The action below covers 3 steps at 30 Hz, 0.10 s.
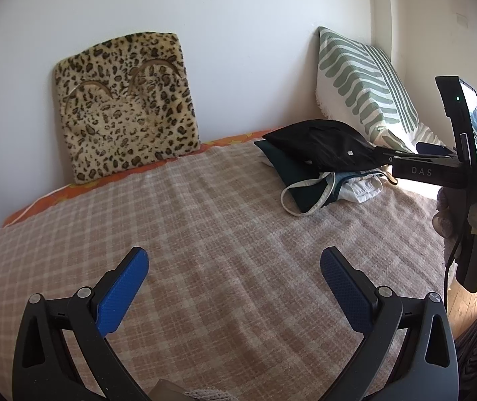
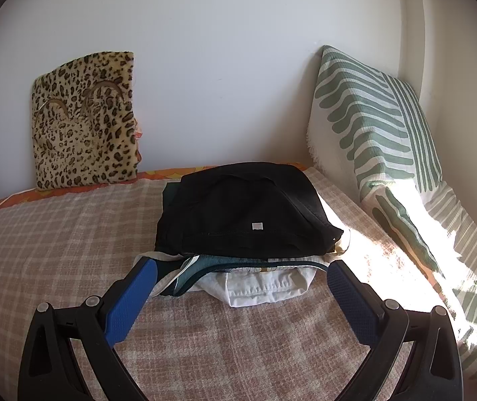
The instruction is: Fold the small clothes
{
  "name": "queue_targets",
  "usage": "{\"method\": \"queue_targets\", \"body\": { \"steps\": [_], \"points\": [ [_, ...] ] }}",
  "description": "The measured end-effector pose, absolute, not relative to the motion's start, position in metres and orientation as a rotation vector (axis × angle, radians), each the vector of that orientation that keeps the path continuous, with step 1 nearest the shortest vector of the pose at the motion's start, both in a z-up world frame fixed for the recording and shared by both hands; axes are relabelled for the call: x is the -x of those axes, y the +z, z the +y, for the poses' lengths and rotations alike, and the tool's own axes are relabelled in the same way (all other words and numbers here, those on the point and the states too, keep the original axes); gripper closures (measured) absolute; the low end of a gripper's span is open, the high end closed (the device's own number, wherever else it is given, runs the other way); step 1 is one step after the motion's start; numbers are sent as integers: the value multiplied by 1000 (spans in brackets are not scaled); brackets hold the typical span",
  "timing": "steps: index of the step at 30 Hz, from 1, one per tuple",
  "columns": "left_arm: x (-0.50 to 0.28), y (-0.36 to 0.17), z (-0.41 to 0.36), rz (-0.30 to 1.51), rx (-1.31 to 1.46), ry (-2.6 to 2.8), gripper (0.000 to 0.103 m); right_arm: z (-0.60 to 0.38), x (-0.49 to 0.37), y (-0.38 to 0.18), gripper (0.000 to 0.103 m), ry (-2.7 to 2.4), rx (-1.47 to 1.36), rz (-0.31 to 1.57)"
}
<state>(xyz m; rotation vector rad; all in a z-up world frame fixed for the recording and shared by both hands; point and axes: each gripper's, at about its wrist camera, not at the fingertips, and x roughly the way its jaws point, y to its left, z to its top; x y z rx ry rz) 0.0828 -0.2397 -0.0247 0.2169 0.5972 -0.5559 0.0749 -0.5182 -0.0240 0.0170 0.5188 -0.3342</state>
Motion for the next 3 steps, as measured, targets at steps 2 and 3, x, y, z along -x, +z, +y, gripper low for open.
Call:
{"method": "queue_targets", "body": {
  "steps": [2,3],
  "points": [
    [-83,-24,-239,600,-214,-558,1,-518,-75,-24,0,-334,-17,519],
    [-83,-24,-239,600,-214,-557,1,-518,-75,-24,0,-334,-16,519]
  ]
}}
